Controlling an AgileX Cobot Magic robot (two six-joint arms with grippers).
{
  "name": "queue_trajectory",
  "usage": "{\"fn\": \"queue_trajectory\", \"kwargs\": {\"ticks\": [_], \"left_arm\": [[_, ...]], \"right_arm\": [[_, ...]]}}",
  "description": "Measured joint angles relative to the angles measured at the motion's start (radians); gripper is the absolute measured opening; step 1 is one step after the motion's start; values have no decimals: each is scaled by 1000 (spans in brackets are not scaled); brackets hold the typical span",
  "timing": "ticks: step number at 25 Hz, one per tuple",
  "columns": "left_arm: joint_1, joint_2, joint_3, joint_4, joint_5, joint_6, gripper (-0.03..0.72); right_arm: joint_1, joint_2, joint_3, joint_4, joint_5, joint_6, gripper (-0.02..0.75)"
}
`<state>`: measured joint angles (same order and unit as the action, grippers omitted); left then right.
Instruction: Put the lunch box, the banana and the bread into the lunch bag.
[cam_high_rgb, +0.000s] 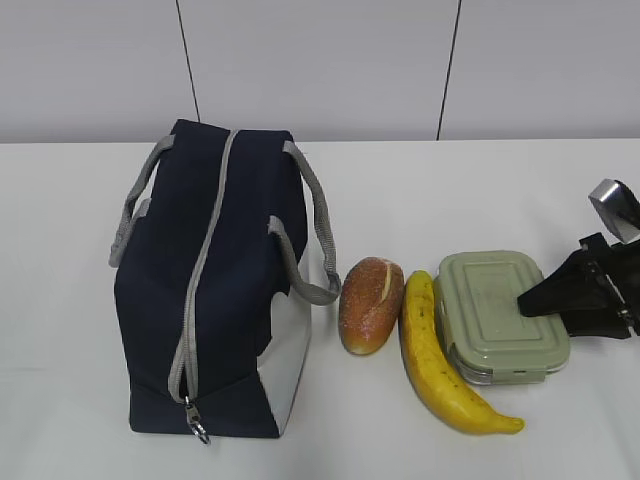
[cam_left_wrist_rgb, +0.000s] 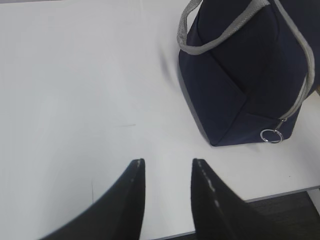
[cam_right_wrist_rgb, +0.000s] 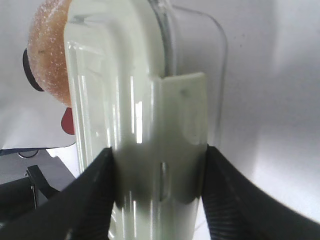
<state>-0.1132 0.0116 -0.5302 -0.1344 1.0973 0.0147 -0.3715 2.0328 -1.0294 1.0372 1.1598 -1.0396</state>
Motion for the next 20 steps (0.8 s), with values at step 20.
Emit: {"fn": "queue_trajectory", "kwargs": {"ticks": [20], "left_arm": [[0, 97, -19, -53, -2, 0, 251]], "right_arm": [[1, -149, -33, -39, -22, 246, 373]]}}
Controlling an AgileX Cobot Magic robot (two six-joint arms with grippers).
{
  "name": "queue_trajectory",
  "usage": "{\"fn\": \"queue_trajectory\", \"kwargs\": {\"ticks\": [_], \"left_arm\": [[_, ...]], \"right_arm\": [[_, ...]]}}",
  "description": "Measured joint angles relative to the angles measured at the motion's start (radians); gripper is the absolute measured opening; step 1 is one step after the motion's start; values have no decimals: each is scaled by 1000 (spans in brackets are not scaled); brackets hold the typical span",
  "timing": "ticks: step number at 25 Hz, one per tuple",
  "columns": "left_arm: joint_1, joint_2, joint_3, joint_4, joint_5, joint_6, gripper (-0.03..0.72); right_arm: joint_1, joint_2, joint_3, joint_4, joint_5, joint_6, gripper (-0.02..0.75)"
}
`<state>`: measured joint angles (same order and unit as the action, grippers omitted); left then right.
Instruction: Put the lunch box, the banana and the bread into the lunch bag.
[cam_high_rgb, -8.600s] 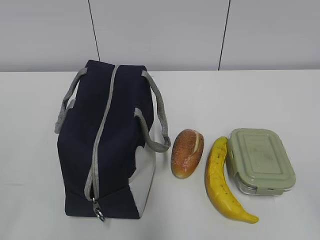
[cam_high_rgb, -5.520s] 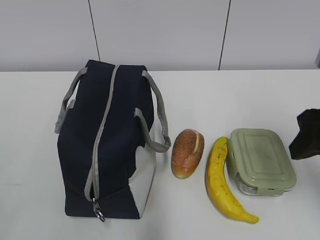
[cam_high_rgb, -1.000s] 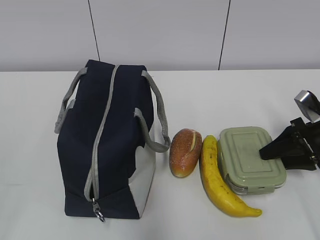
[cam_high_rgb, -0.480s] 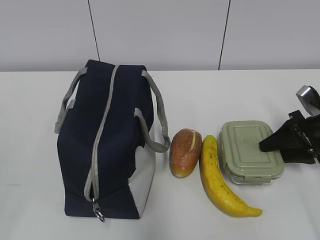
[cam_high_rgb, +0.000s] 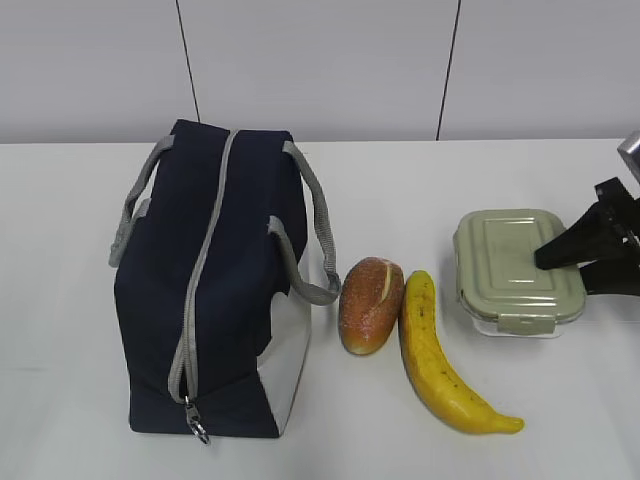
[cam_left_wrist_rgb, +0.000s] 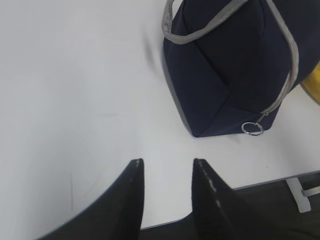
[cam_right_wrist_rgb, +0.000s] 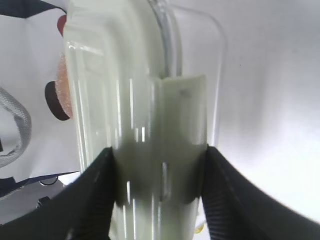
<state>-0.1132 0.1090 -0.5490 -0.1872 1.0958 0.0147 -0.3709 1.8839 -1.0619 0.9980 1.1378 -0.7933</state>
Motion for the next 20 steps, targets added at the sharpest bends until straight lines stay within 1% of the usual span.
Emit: {"fn": "queue_trajectory", "kwargs": {"ticks": [6, 9, 13, 16, 20], "left_arm": [[0, 190, -89, -38, 0, -6, 264], [0, 306, -164, -80, 15, -15, 298], [0, 470, -264, -113, 66, -15, 365], [0, 588, -325, -117, 108, -15, 379], [-2, 724, -391, -147, 146, 16, 384]], "right_arm": [[40, -96, 0, -4, 2, 106, 372], [80, -145, 0, -2, 12, 145, 372], [133, -192, 0, 51, 24, 166, 372], [174, -202, 0, 98, 27, 172, 372], [223, -202, 0, 158, 27, 177, 372]]}}
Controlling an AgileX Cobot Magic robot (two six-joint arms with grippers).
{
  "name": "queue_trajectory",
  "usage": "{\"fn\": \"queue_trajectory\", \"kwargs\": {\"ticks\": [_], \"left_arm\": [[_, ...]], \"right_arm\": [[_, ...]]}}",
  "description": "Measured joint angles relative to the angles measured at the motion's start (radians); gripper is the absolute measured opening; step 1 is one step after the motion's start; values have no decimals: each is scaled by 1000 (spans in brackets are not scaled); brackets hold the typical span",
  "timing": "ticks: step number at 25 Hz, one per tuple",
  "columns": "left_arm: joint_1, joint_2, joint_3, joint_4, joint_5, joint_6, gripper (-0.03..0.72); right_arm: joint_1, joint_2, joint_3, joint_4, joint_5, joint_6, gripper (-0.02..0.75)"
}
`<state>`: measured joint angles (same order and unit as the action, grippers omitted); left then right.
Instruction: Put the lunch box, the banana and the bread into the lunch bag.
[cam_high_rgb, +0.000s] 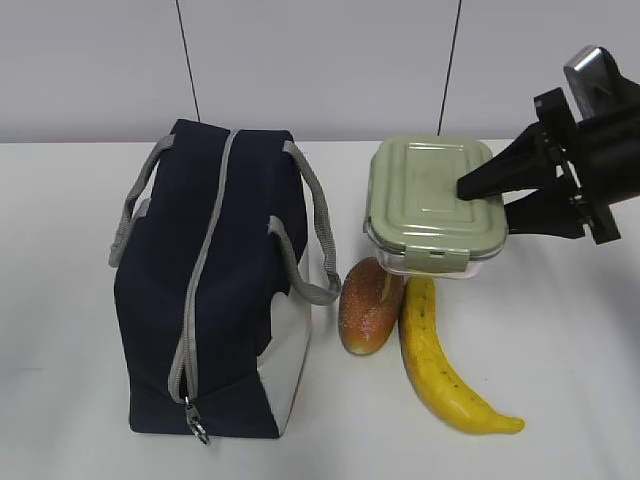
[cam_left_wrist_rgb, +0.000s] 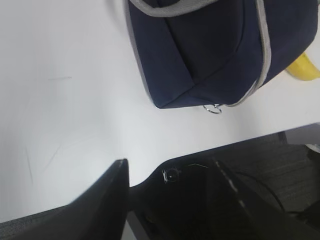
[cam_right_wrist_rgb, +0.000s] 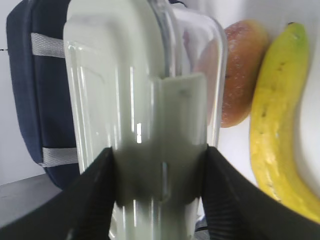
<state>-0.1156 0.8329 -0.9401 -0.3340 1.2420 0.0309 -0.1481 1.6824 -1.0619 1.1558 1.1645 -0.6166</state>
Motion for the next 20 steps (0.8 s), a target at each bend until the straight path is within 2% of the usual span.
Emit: {"fn": "queue_trajectory", "kwargs": {"ticks": [3, 9, 11, 20], "left_arm": [[-33, 108, -38, -20, -2, 9, 384], [-202, 312, -110, -22, -130, 11, 385], [-237, 380, -138, -22, -173, 11, 385], [-265, 633, -277, -39, -230, 11, 412]], "right_arm": [[36, 0, 0, 28, 0, 2, 372], [103, 0, -71, 28, 0, 22, 372], [106, 0, -106, 28, 4, 45, 372], [107, 0, -223, 9, 14, 122, 372]]}}
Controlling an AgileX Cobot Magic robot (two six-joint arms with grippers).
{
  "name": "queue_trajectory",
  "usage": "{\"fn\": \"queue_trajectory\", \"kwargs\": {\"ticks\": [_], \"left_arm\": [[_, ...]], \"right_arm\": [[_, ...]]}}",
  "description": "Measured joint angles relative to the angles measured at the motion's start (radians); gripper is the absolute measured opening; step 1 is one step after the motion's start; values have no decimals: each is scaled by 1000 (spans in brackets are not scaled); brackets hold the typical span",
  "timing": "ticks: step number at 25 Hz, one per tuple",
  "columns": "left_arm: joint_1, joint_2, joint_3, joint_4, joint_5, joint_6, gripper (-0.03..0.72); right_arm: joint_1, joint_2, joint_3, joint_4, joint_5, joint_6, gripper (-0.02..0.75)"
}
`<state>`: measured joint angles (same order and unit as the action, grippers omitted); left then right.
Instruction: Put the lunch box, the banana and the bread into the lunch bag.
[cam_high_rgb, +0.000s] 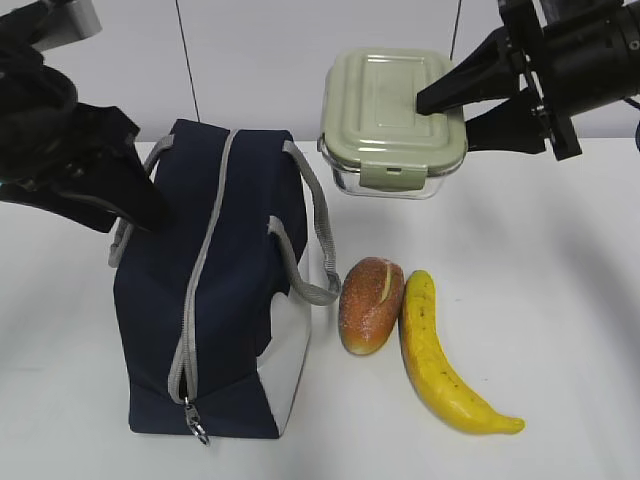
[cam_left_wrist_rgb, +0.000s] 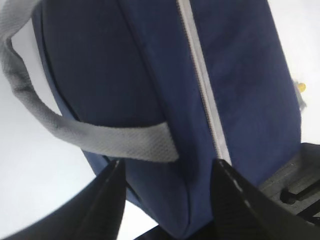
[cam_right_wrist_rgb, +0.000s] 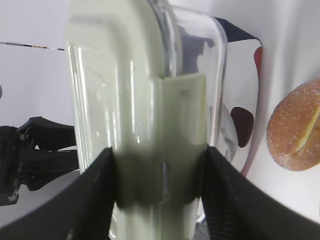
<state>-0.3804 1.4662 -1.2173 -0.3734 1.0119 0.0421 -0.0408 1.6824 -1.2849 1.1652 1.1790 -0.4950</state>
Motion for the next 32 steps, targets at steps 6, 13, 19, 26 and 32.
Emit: {"fn": "queue_trajectory", "kwargs": {"ticks": [6, 13, 19, 26, 32], "left_arm": [[0, 89, -40, -4, 4, 0, 354], [0, 110, -42, 25, 21, 23, 28], [0, 110, -42, -12, 40, 34, 20], [0, 110, -42, -40, 40, 34, 20], [0, 110, -42, -44, 40, 36, 20]], "right_arm": [[41, 0, -44, -38, 2, 24, 372], [180, 0, -46, -58, 14, 33, 372], [244, 0, -47, -78, 17, 36, 372], [267, 0, -115, -80, 23, 42, 371], [267, 0, -174, -153, 12, 92, 371]]}}
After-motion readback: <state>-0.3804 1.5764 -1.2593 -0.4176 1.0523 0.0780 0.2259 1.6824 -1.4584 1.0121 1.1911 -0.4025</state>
